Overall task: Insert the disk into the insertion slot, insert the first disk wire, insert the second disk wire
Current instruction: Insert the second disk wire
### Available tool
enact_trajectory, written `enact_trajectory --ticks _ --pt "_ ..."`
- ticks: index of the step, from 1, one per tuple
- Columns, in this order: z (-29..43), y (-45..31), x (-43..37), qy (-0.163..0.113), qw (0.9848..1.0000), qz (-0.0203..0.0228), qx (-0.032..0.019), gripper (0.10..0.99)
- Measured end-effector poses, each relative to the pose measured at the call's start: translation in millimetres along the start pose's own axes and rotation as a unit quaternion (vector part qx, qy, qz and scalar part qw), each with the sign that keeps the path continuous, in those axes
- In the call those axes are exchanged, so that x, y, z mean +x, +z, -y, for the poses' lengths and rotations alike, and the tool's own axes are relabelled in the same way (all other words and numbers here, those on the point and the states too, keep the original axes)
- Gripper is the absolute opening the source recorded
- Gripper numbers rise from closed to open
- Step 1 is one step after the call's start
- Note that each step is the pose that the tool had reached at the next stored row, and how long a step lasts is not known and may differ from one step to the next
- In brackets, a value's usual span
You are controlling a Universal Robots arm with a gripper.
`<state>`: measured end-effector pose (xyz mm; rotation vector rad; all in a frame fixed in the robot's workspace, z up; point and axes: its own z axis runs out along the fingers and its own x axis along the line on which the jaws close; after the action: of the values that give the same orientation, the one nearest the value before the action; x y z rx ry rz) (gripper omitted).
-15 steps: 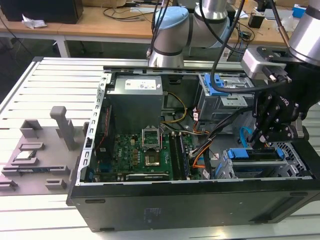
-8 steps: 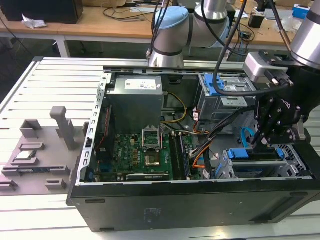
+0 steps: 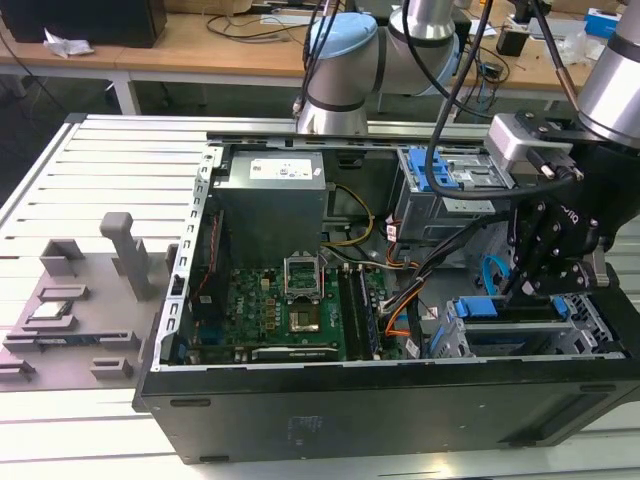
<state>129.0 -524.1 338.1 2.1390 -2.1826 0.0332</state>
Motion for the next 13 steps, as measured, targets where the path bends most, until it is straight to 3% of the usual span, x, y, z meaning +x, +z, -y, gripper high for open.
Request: enact_trajectory --ticks 5,6,9,11,13 --pt "0.0 0.1 0.0 0.000 1.0000 -0.0010 0.0000 0.173" --pt "0.0 0.0 0.0 0.000 1.0000 -0.0011 0.0000 0.235" --pt "-0.4 -10.8 0.8 0.000 1.0000 -0.0011 0.0000 0.235" --pt "-1.2 -27.3 0.6 0.000 1.0000 -0.0011 0.0000 0.235" --pt "-1.7 -36.6 -1.0 0.000 1.0000 -0.0012 0.0000 0.235"
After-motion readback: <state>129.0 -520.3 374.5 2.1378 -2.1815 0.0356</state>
